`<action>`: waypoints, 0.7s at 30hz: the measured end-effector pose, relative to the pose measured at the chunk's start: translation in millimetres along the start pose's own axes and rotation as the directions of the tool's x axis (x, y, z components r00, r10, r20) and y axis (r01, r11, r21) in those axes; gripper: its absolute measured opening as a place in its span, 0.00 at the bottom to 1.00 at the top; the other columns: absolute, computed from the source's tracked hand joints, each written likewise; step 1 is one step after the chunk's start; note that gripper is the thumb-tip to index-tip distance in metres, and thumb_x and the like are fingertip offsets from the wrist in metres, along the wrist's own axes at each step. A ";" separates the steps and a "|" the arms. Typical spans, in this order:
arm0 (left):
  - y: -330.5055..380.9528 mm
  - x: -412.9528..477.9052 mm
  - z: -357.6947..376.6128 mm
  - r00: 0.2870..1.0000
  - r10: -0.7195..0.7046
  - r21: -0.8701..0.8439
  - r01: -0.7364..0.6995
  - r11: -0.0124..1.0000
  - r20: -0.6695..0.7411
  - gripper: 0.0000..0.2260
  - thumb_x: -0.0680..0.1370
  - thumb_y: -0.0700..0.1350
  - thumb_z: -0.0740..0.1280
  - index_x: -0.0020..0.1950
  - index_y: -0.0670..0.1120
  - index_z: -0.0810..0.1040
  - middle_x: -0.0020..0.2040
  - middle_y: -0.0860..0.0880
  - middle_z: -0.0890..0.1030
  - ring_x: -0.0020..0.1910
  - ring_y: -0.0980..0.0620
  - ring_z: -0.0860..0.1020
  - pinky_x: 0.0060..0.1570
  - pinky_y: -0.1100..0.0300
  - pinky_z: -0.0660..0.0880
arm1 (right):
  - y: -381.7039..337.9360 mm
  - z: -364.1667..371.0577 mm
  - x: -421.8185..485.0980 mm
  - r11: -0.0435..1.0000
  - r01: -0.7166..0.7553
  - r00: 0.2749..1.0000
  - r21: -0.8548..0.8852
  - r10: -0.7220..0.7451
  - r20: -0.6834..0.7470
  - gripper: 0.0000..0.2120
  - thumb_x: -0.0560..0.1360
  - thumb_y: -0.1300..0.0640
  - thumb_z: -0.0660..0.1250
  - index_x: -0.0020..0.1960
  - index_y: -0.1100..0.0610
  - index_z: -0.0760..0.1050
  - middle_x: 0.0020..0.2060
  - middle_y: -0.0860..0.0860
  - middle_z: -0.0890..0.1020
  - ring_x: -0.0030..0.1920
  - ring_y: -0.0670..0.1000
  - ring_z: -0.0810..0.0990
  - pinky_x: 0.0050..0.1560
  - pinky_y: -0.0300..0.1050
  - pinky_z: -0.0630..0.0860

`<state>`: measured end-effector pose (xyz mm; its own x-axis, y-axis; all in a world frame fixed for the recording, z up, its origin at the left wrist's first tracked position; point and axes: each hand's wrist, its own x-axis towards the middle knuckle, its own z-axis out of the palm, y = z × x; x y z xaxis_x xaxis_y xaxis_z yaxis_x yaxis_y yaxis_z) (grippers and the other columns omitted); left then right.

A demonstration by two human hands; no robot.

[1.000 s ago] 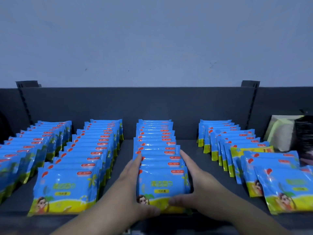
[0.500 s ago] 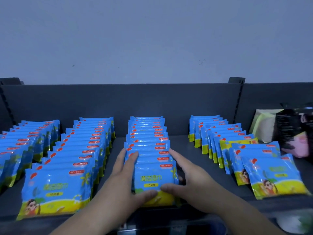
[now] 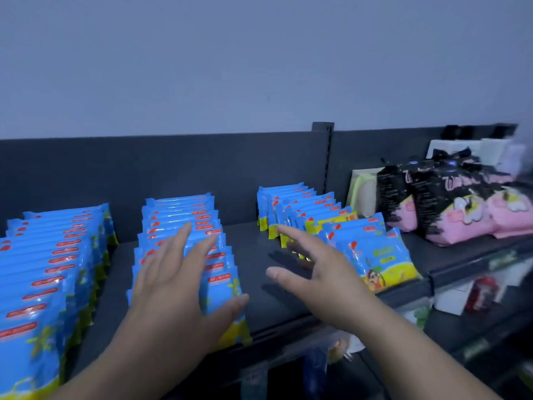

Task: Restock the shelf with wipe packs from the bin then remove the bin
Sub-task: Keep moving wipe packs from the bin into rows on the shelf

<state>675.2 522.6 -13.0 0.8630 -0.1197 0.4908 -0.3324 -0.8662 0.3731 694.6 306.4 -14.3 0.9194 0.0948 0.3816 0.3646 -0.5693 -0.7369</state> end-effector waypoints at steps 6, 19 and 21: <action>55.4 26.0 29.6 0.995 0.091 -0.153 -0.085 0.985 0.032 0.42 0.58 0.75 0.54 0.71 0.67 0.51 0.76 0.63 0.45 0.76 0.61 0.46 0.72 0.63 0.49 | 43.9 -77.5 -0.8 1.000 -0.007 0.982 0.003 0.008 -0.190 0.30 0.66 0.48 0.77 0.65 0.36 0.71 0.61 0.34 0.76 0.62 0.33 0.72 0.64 0.36 0.69; 134.9 77.0 117.6 0.949 -0.090 -0.312 0.187 0.931 0.301 0.52 0.66 0.61 0.74 0.77 0.56 0.42 0.74 0.64 0.50 0.70 0.65 0.55 0.63 0.69 0.56 | 129.6 -173.0 55.7 0.974 -0.197 0.901 -0.114 0.225 0.371 0.59 0.58 0.49 0.82 0.75 0.34 0.47 0.53 0.30 0.76 0.52 0.32 0.79 0.54 0.32 0.75; 140.2 75.9 119.6 0.942 -0.116 -0.291 0.212 0.933 0.314 0.51 0.67 0.60 0.74 0.77 0.57 0.41 0.74 0.63 0.54 0.68 0.65 0.59 0.59 0.71 0.58 | 129.7 -166.3 54.3 0.978 -0.181 0.903 -0.103 0.207 0.377 0.58 0.60 0.49 0.82 0.75 0.34 0.46 0.50 0.28 0.77 0.48 0.30 0.79 0.47 0.26 0.74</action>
<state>739.6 334.1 -17.6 0.9713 -0.1643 0.1722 -0.2379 -0.6924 0.6812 767.3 102.0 3.7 0.9612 0.2753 -0.0182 0.1747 -0.6582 -0.7323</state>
